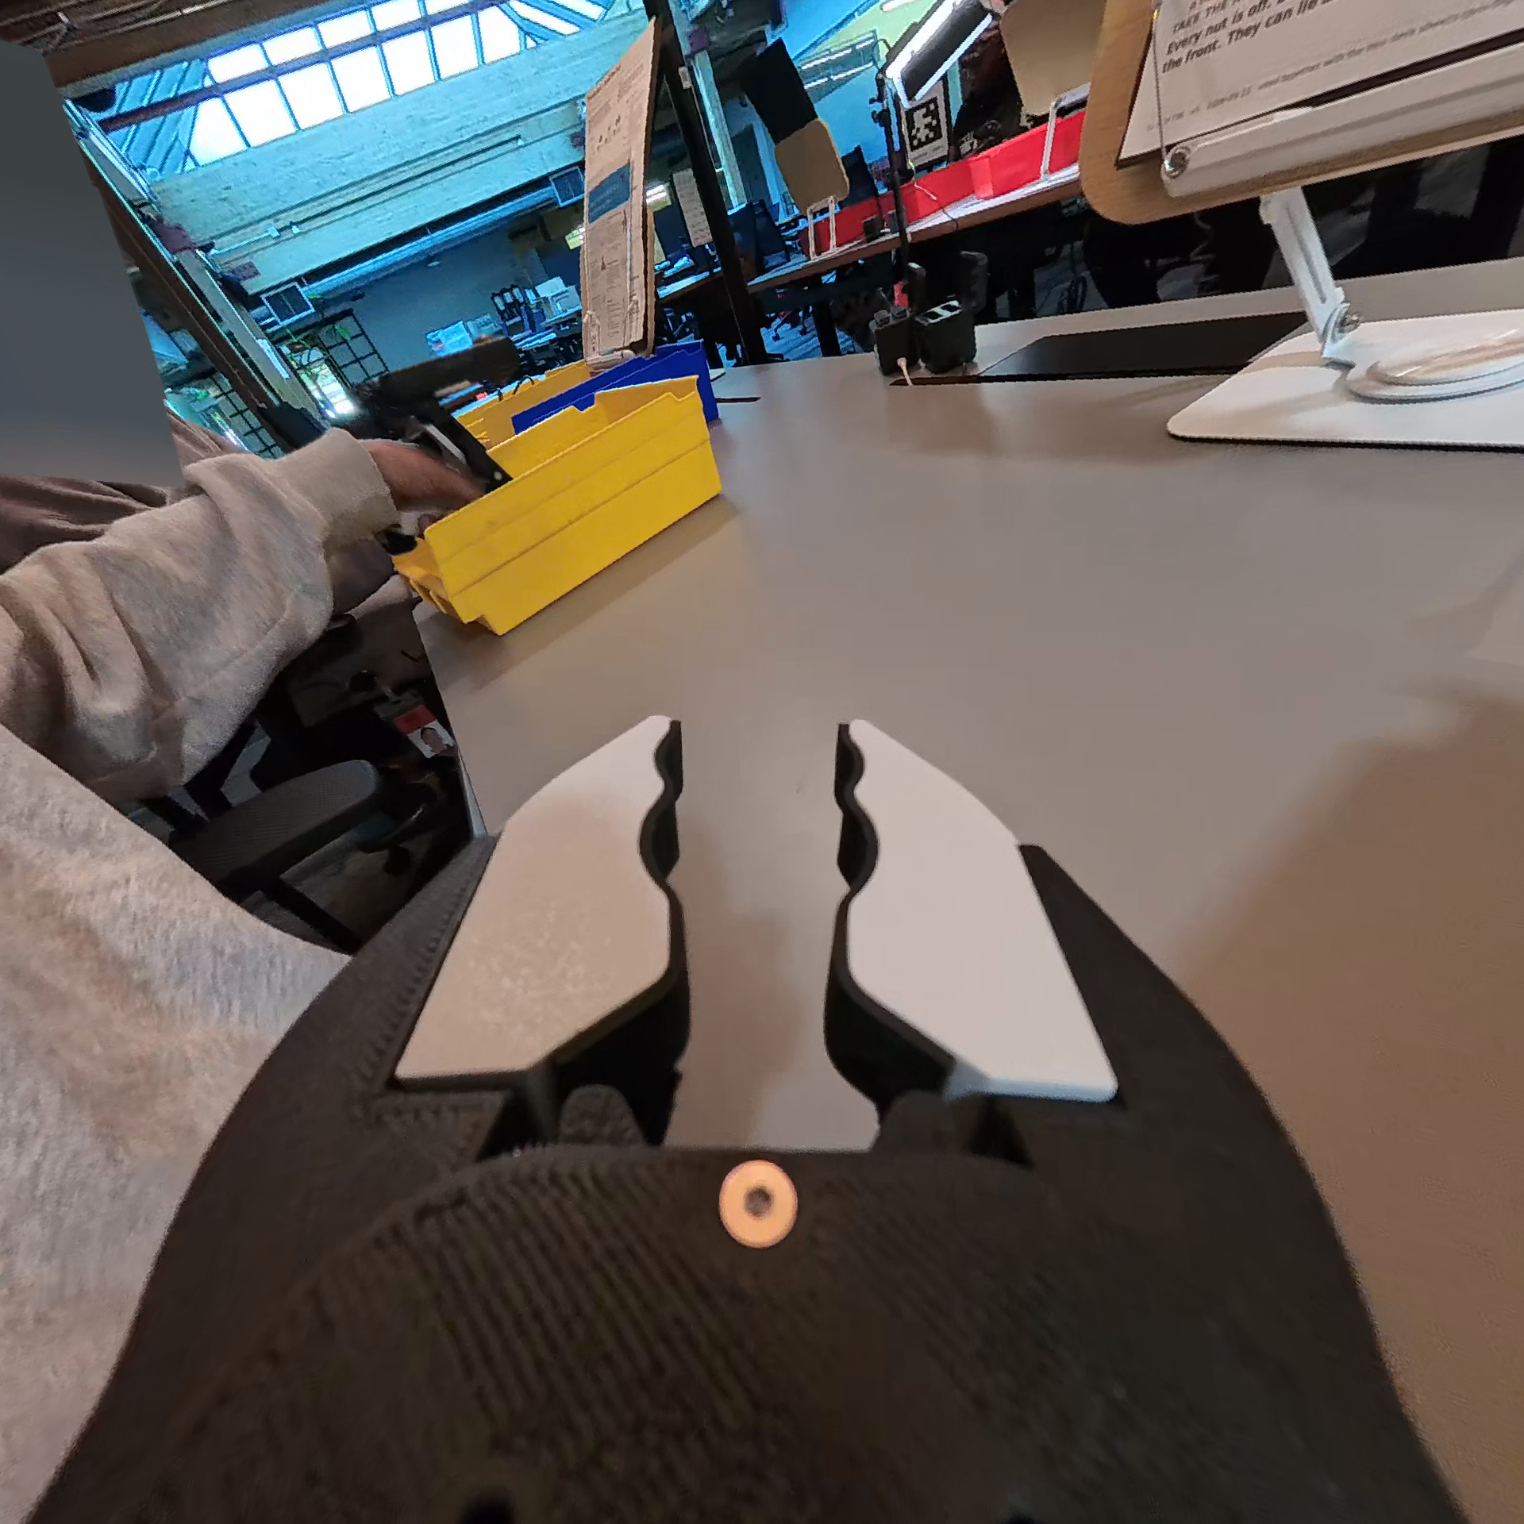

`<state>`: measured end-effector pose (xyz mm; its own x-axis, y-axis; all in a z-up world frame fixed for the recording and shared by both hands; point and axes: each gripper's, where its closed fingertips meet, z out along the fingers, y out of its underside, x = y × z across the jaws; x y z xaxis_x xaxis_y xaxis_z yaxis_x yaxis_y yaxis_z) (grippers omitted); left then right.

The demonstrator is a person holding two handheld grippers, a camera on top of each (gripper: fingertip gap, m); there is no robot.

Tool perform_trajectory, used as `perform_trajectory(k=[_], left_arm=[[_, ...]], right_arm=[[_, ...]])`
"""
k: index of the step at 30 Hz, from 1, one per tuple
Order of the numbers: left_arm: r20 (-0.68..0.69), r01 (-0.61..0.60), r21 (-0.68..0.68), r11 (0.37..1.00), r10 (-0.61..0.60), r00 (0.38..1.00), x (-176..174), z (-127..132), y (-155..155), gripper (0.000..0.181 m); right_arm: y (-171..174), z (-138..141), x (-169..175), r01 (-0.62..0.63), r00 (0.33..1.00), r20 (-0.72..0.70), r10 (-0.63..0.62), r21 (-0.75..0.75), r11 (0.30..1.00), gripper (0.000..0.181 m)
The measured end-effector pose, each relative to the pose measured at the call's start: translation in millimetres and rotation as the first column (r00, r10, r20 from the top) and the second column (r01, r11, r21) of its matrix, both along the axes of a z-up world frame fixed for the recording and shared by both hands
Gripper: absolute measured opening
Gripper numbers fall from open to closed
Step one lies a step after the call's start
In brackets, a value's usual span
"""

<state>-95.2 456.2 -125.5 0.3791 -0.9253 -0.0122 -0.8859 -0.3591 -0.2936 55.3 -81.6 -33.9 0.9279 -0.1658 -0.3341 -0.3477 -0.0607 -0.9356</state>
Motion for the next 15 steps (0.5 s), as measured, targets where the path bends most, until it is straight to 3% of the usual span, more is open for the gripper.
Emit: perform_trajectory(k=[4,8,12,15], left_arm=[[-0.021,0.005,0.03,1.0,-0.005,1.0,2.9,-13.2,0.6,0.015],[0.023,0.01,0.126,0.992,-0.013,1.0,10.9,-5.0,6.4,0.011],[0.087,0.042,0.391,0.919,-0.082,0.993,24.0,43.6,4.8,0.011],[0.037,0.105,0.629,0.77,-0.165,0.986,33.2,91.5,-6.1,0.011]], right_arm=[[-0.2,-0.4,0.8,0.003,1.0,0.003,-0.003,-0.003,1.0,0.036],[-1.7,0.0,2.6,0.012,1.0,0.003,-0.012,-0.001,1.0,0.036],[-2.1,-0.9,5.1,0.019,1.0,-0.003,-0.019,-0.001,1.0,0.035],[-0.1,-2.3,4.7,0.01,1.0,-0.013,-0.01,-0.002,1.0,0.035]])
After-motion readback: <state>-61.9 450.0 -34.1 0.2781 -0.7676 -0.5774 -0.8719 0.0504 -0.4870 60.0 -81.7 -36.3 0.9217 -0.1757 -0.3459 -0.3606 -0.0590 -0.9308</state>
